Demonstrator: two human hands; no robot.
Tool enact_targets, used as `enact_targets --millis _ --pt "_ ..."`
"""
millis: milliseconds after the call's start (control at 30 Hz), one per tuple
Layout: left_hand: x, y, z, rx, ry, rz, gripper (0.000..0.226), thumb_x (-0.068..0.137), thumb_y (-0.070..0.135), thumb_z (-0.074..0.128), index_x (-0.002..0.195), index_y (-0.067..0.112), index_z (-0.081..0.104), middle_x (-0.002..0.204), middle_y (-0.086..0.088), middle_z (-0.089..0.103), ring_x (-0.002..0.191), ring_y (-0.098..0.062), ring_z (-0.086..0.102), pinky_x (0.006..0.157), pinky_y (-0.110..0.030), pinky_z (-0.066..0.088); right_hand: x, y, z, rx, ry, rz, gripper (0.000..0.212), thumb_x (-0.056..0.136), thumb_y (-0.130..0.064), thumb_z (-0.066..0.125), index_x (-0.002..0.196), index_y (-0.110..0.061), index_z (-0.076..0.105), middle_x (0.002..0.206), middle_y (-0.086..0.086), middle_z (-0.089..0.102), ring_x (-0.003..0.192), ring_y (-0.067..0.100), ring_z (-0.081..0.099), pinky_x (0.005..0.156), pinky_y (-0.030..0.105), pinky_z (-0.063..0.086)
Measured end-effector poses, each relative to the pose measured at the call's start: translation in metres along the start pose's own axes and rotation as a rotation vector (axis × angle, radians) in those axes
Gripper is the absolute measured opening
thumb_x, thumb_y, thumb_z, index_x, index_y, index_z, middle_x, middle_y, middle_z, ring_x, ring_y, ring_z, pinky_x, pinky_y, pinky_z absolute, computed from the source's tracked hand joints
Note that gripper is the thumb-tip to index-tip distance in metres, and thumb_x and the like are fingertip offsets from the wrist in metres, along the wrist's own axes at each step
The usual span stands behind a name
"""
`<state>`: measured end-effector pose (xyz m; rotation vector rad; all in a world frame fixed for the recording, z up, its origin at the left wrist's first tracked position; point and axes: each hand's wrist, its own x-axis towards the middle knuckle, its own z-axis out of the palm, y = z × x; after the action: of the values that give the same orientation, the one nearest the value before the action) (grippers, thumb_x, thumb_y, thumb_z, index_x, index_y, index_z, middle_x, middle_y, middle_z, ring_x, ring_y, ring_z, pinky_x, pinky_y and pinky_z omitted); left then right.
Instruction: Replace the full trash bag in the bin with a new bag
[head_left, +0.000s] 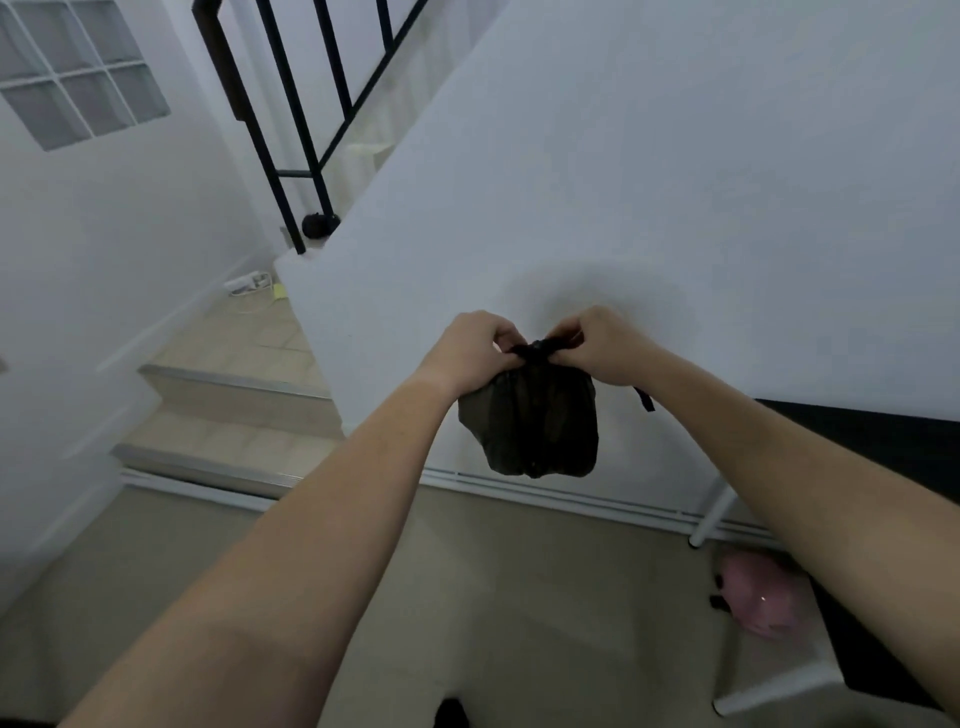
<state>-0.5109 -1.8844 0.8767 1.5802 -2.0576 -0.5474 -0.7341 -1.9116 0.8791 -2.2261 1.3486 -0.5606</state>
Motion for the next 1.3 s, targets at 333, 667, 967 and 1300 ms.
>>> enact_targets --millis 333,667,967,1300 --pt "0.128 -0.097 0.013 -0.052 -0.164 0.056 0.020 0.084 0.030 0.084 0.102 0.022 0.082 0.095 0.003 0.080 0.085 -0.013 0.073 0.087 -0.038 0.061 0.115 0.050 0.038 -0.056 0.005 0.127 0.022 0.085 -0.025 0.075 0.107 -0.024 0.079 0.092 -0.009 0.074 0.085 0.009 0.066 0.075 0.023 0.045" --pt "0.220 -0.195 0.051 -0.132 -0.336 0.026 0.019 0.087 0.026 0.084 0.103 0.018 0.080 0.099 -0.001 0.079 0.090 -0.016 0.072 0.086 -0.034 0.058 0.200 0.101 0.099 0.044 -0.007 0.361 0.014 0.088 -0.020 0.075 0.098 -0.028 0.078 0.091 -0.006 0.076 0.089 0.016 0.070 0.081 0.035 0.056" --pt "0.250 -0.270 0.111 -0.152 -0.416 -0.022 0.017 0.084 0.026 0.083 0.101 0.024 0.080 0.094 0.008 0.079 0.085 -0.006 0.072 0.088 -0.034 0.061 0.240 0.151 0.165 0.017 -0.098 0.443 0.023 0.088 -0.021 0.071 0.111 -0.021 0.076 0.105 -0.001 0.076 0.100 0.019 0.068 0.092 0.037 0.054" --pt "0.249 -0.384 0.254 -0.199 -0.480 -0.130 0.016 0.084 0.025 0.082 0.100 0.023 0.080 0.098 0.007 0.078 0.085 -0.007 0.072 0.081 -0.023 0.057 0.253 0.270 0.298 0.168 -0.193 0.519 0.020 0.084 -0.022 0.071 0.102 -0.029 0.077 0.096 -0.012 0.075 0.092 0.006 0.069 0.088 0.032 0.056"
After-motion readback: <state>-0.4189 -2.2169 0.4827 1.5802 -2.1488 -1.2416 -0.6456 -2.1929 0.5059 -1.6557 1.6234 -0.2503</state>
